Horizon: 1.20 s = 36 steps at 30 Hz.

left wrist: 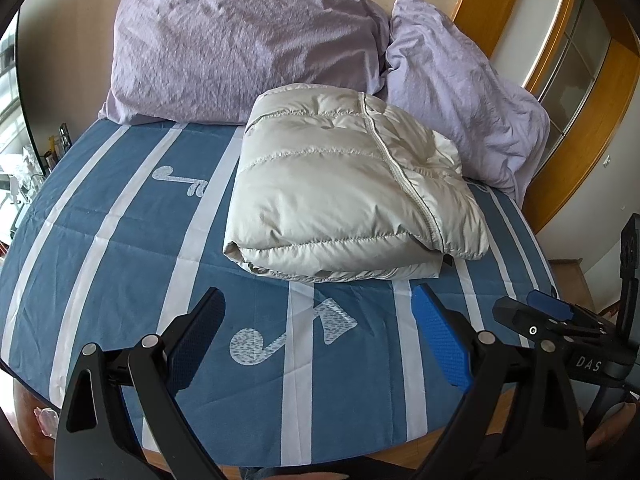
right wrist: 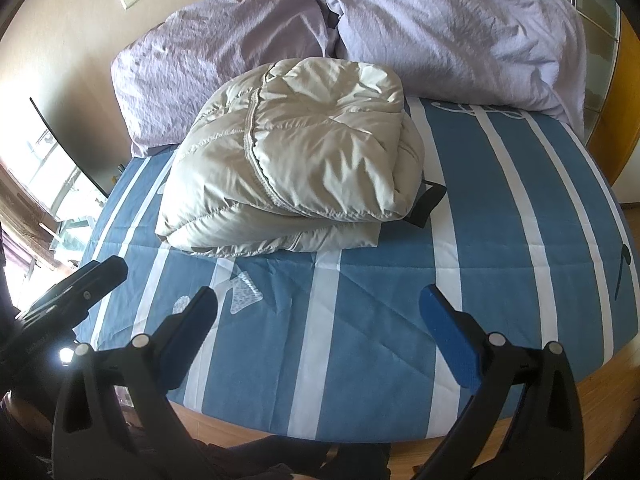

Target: Fold large clothes

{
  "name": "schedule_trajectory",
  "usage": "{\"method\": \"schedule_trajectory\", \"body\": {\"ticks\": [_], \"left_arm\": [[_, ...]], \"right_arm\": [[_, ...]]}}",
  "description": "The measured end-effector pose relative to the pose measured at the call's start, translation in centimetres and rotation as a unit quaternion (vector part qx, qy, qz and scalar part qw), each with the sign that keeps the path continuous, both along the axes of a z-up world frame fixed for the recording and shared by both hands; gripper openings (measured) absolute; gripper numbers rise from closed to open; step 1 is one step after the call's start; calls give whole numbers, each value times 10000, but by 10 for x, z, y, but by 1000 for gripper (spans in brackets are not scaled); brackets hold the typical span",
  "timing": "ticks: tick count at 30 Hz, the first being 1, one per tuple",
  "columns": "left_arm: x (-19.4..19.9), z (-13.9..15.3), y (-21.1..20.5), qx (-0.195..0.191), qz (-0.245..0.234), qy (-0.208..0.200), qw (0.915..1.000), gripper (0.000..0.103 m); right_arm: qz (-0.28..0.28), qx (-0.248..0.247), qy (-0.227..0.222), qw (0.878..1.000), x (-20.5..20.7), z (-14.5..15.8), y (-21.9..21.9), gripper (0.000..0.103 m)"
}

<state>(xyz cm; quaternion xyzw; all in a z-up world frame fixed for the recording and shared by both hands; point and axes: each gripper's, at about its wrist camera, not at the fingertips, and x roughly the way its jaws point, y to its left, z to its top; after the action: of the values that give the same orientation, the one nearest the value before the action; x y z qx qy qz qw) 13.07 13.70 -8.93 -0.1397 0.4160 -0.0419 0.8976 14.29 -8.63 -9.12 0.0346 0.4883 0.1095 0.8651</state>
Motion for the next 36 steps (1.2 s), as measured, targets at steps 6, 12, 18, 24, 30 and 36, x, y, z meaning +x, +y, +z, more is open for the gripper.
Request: {"method": "schedule_trajectory", "body": {"ticks": [6,12,18,24,30,36], "left_arm": [[-1,-2,0,-20,5,19,10000,95],[0,-1,0,-20,9,18,10000,95],[0,-1,0,-21,9,19,10000,95],[0,-2,0,-20,4,22,10000,95],[0,-2,0,-19,7,23,10000,95],[1,-2,0,-20,11,24,10000,95]], "right_arm": [[-2,-1,2,10000,0,0,0,101],[-15,-3,18,10000,0,-1,-3,101],[-8,-5,16,10000,1,0,-2,101],[-21,-3,23,10000,1,-1,-3,101],[-26,-2,28,10000,0,-1,-4,101],[-25,-1,29,10000,1,-1,-4,101]]}}
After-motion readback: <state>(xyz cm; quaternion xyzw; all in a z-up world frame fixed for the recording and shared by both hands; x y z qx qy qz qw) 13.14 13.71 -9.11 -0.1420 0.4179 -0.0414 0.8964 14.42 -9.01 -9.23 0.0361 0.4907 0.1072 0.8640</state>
